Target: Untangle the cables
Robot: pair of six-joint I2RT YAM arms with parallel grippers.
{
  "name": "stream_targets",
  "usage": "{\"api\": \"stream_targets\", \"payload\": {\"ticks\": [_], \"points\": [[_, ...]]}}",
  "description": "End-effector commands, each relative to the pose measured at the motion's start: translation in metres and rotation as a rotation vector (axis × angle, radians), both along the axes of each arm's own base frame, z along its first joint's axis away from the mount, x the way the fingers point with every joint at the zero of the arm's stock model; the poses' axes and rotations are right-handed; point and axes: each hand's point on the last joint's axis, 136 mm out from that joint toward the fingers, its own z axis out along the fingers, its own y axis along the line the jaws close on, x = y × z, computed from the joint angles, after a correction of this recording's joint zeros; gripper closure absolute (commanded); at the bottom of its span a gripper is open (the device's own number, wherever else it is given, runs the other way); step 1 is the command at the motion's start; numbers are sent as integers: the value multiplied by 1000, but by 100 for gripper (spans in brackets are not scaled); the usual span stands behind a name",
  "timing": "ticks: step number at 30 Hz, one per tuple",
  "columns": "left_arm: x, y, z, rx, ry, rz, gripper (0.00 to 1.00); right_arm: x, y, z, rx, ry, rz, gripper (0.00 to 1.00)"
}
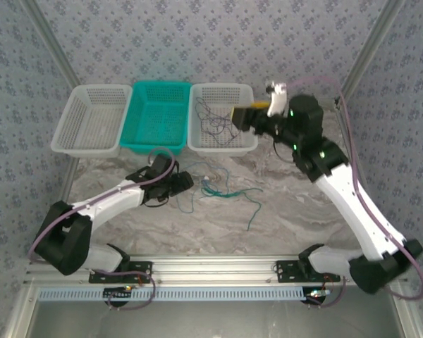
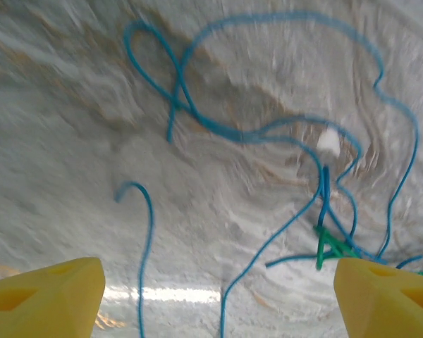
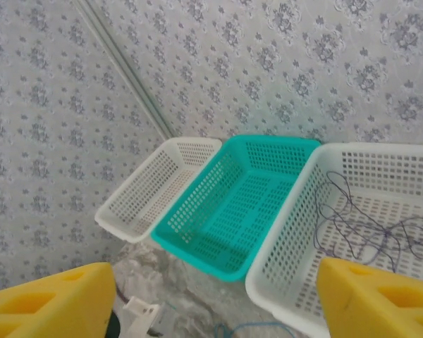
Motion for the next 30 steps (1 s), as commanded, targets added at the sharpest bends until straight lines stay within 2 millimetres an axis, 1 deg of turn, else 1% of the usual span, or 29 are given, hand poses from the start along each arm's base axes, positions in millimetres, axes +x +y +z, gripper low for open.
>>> {"api": "stream_targets", "payload": {"ticks": [1,4,5,6,8,9,10,12,13,14,17,18,20,22,23,24,26,27,28,30], "points": [[-11,-5,-11,35,80,47,22,0,-9,-41,-27,28,-77,20],[-26,18,-36,172,171,143,39,-12,-7,-70,-78,106,-52,20],[-29,23,-42,197,193,161,42,-14,-6,-78,-98,134,-43,20],[-31,25,-46,209,204,170,43,-15,-6,-82,-108,150,-40,20],[-31,23,-51,204,211,167,48,-17,-3,-90,-118,172,-33,20],[-30,20,-52,193,207,157,51,-16,-2,-94,-116,176,-33,20],[-29,16,-52,183,206,148,57,-14,0,-96,-107,176,-35,20],[-27,14,-52,173,206,145,67,-11,3,-101,-99,181,-36,20],[-27,13,-50,168,204,148,75,-10,5,-103,-98,189,-33,20],[-27,14,-47,168,198,151,83,-8,7,-103,-100,194,-29,20],[-24,18,-33,160,153,160,100,-5,12,-106,-106,208,-21,20],[-23,19,-27,155,134,161,100,-4,14,-107,-107,209,-17,20],[-17,18,-4,128,66,144,100,-3,17,-108,-112,203,-8,20],[-9,7,27,64,-23,83,100,-4,24,-110,-123,182,19,20],[-5,-2,48,20,-79,37,100,-5,30,-110,-129,157,45,19],[-2,-8,66,-13,-127,-4,100,-7,37,-113,-144,134,77,19],[1,-21,107,-60,-212,-99,100,-16,57,-116,-184,46,168,18],[1,-25,121,-64,-235,-135,100,-20,67,-117,-206,-5,215,17],[1,-28,138,-62,-261,-177,100,-28,79,-119,-235,-73,288,16],[1,-33,164,-46,-302,-253,100,-48,101,-121,-241,-187,435,15]]}}
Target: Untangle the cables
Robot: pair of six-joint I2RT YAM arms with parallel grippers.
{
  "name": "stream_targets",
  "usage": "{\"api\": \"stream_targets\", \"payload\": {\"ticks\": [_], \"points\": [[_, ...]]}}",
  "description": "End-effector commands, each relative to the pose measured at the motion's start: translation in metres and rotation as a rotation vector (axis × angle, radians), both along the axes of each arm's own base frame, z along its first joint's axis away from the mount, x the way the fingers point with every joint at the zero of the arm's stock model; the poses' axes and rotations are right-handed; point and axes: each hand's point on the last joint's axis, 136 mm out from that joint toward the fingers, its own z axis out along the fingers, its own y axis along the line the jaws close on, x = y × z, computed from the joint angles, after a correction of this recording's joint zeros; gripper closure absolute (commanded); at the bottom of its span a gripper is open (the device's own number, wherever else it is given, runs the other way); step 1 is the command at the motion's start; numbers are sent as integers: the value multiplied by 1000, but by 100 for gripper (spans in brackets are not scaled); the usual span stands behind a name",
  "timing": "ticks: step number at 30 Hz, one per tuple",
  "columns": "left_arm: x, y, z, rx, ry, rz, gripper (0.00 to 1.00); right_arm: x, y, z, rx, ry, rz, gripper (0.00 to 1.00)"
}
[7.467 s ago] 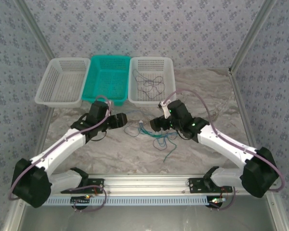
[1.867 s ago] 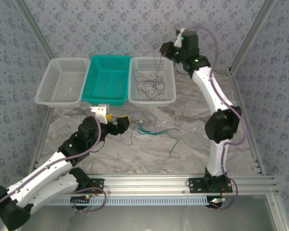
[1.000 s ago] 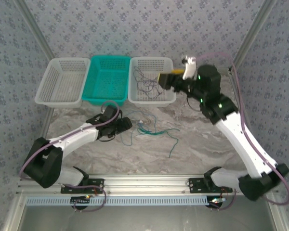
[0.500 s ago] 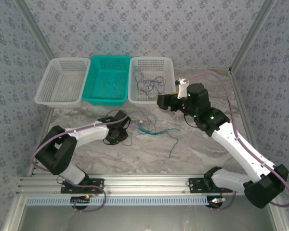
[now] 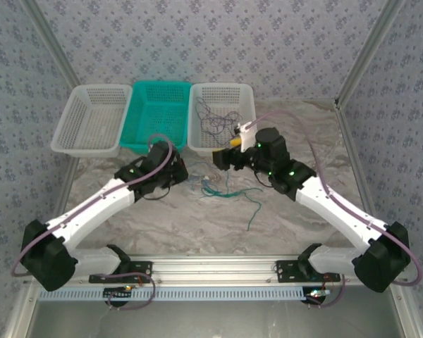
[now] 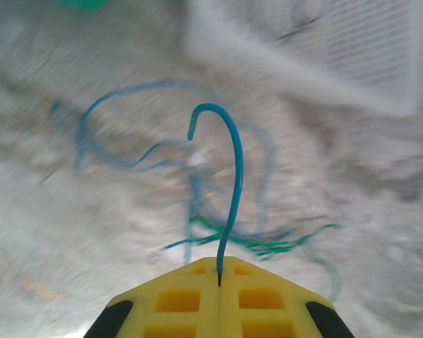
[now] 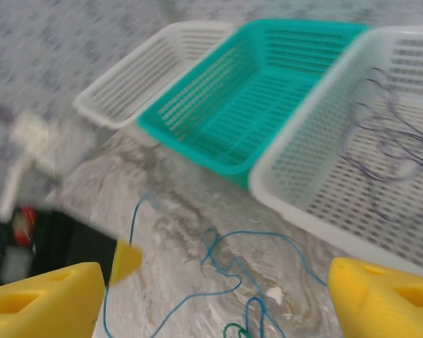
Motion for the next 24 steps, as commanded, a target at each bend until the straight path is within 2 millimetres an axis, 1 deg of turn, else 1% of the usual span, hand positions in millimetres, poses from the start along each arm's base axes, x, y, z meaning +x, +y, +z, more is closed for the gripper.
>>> {"api": "stream_targets", "payload": {"ticks": [1,2,3,5,6,8,10,11,12,13,14,15,16,17,18,20,24], "points": [[-6,-11,48,48,-100,-184,100,-28,40,6,2,-243,284,14],[-5,-13,61,53,-127,-206,100,-30,47,3,6,-273,314,14],[-4,-14,70,52,-148,-220,100,-32,52,1,12,-297,342,11],[-2,-22,93,23,-195,-252,100,-37,65,-1,13,-363,402,10],[-2,-26,101,0,-211,-264,100,-35,71,-3,3,-388,411,10],[-2,-36,117,-63,-239,-287,100,-26,81,-3,-9,-425,395,11],[-2,-43,132,-113,-271,-308,100,-17,87,6,12,-458,368,15],[-1,-44,139,-128,-283,-306,100,-10,90,6,21,-474,342,17],[1,-43,145,-138,-294,-301,100,-3,91,3,25,-486,324,20],[3,-40,154,-152,-308,-293,100,4,92,-3,31,-486,307,26],[5,-37,163,-168,-322,-282,100,13,92,-12,36,-467,290,38],[7,-32,172,-186,-334,-269,100,19,92,-19,43,-437,278,48],[11,-24,183,-207,-352,-243,100,25,91,-29,48,-402,270,57],[16,-13,194,-226,-366,-209,100,28,91,-38,52,-371,271,64],[21,-3,202,-239,-378,-181,100,30,90,-46,52,-349,272,68],[31,22,223,-255,-417,-111,100,29,87,-61,40,-310,270,76],[42,54,257,-257,-514,-42,100,21,78,-88,11,-240,279,88]]}}
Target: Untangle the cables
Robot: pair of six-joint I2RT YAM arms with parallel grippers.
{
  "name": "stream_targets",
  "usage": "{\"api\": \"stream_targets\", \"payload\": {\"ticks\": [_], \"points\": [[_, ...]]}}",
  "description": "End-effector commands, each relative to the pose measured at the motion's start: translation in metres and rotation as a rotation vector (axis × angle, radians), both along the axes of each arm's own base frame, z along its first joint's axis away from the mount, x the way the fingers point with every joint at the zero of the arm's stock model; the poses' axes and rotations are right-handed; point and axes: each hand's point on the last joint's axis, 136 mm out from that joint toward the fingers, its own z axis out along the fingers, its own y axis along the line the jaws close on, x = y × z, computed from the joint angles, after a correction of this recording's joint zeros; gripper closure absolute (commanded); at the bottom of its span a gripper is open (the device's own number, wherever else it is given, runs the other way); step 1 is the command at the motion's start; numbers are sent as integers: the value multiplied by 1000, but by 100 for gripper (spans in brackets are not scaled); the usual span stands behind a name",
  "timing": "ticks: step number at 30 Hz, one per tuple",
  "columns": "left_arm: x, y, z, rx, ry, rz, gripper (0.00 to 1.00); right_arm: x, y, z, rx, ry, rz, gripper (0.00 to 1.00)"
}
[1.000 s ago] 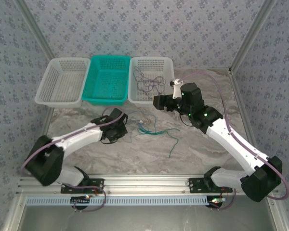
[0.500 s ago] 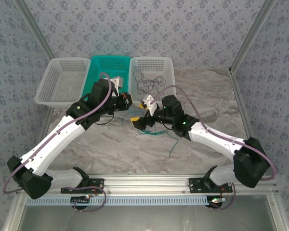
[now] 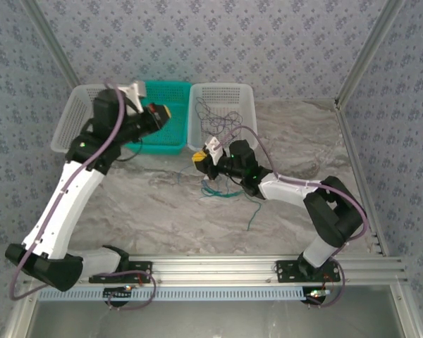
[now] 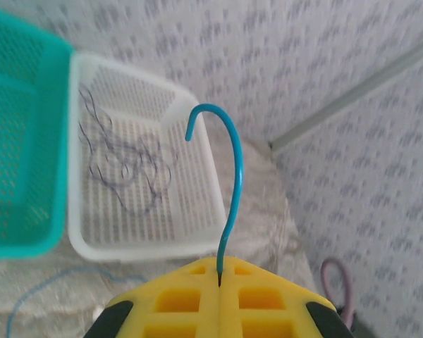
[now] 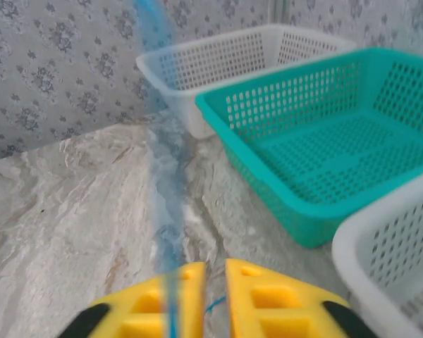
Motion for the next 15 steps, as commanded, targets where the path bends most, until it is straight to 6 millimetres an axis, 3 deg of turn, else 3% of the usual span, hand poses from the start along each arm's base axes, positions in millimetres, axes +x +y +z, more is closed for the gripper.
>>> {"api": "stream_targets", "payload": {"ticks": [1,6,11,15], "points": [[-8,17,52,-50,-130,11,100,-12,-4,-6,14,34,30,89],[10,58,79,-66,-176,128,100,-35,-18,-26,11,113,66,92],[23,78,104,-96,-227,175,100,-52,-27,-38,0,169,76,90],[32,82,122,-113,-269,180,100,-55,-32,-51,-11,202,50,74]]}}
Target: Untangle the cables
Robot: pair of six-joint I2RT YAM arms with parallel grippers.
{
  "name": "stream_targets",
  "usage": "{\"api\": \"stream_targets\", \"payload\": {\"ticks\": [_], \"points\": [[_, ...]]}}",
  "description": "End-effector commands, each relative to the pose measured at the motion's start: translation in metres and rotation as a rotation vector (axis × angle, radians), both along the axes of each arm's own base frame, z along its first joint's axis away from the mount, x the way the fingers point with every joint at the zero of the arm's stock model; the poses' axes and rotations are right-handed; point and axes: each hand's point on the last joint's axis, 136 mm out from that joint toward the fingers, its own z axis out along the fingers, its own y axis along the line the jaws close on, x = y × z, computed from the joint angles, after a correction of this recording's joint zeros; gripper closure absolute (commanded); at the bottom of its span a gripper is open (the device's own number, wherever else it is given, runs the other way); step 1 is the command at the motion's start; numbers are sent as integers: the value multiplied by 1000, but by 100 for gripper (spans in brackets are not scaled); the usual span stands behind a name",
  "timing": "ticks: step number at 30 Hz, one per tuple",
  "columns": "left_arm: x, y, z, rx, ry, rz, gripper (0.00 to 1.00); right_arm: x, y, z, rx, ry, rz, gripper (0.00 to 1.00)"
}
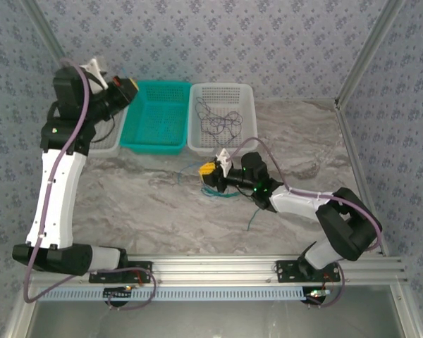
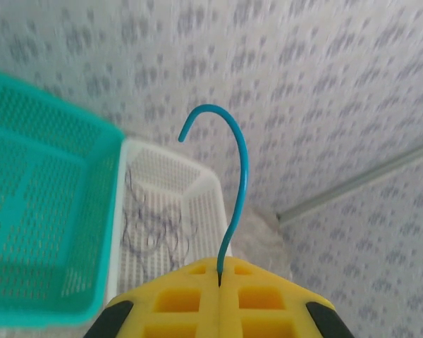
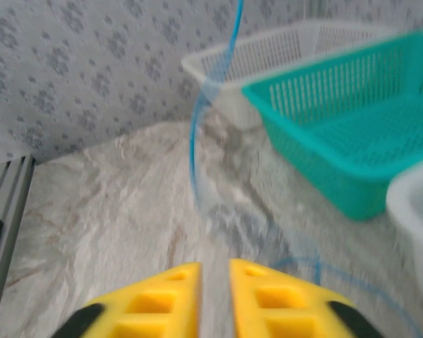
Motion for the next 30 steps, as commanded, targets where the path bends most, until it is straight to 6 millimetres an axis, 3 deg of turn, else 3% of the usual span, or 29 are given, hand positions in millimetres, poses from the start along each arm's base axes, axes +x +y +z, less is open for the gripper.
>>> {"api": "stream_targets", "payload": {"ticks": [1,9,13,17,19,22,27,28,30], "points": [[-7,6,67,-34,-204,9,100,-7,-9,-40,-72,122,-19,71],[12,3,83,-1,-265,-5,100,-7,-9,-40,-75,116,-30,66],[7,-1,119,7,-379,-30,100,-5,-9,-43,-103,111,-35,47],[-4,6,154,17,-468,4,100,13,-25,-53,-138,104,-190,35],[-8,4,163,6,-485,-8,100,18,-31,-58,-150,95,-239,30],[-11,-2,161,-21,-468,-43,100,23,-22,-71,-187,117,-224,27],[-13,-1,147,-40,-445,-39,100,29,9,-100,-208,178,-170,33],[-14,1,144,-30,-439,-30,100,31,13,-103,-200,178,-172,38],[-17,4,140,-2,-425,-12,100,37,16,-108,-193,178,-193,64]]}}
